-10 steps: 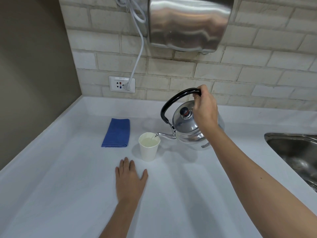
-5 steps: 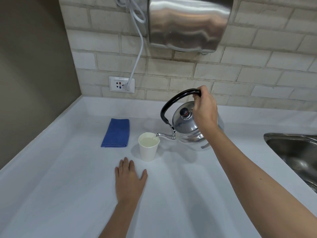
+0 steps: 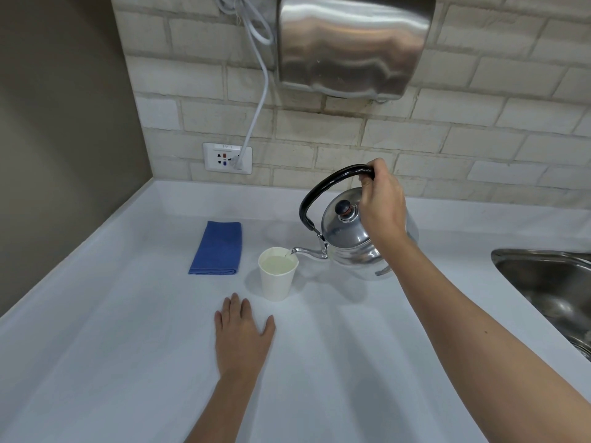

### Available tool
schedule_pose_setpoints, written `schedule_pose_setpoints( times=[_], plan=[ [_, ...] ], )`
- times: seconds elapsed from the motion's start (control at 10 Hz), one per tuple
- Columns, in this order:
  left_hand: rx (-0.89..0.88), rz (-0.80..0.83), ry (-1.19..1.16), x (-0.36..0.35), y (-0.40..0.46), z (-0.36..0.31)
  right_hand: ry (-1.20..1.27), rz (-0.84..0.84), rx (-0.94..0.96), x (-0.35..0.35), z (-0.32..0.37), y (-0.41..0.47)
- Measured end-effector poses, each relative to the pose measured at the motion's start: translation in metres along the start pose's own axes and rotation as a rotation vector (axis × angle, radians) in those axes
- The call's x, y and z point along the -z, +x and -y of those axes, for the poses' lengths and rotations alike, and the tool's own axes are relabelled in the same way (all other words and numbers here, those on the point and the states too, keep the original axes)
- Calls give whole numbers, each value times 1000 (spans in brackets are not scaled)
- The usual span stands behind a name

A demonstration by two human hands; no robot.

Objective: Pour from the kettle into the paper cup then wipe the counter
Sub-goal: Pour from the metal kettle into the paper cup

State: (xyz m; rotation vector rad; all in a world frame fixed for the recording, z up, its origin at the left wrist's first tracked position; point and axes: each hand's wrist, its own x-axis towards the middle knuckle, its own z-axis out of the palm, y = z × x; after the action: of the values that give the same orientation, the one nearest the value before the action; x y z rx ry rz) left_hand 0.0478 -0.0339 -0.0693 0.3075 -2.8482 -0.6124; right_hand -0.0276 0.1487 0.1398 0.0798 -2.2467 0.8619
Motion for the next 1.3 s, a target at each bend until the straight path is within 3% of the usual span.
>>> schedule_pose_setpoints(
  times=[1.0, 1.3],
  plan=[
    [-1, -2, -19, 2, -1, -1, 3, -8, 5, -3, -1, 0],
    [-3, -5, -6, 1, -1, 0, 71, -18, -68, -7, -10, 0]
  ],
)
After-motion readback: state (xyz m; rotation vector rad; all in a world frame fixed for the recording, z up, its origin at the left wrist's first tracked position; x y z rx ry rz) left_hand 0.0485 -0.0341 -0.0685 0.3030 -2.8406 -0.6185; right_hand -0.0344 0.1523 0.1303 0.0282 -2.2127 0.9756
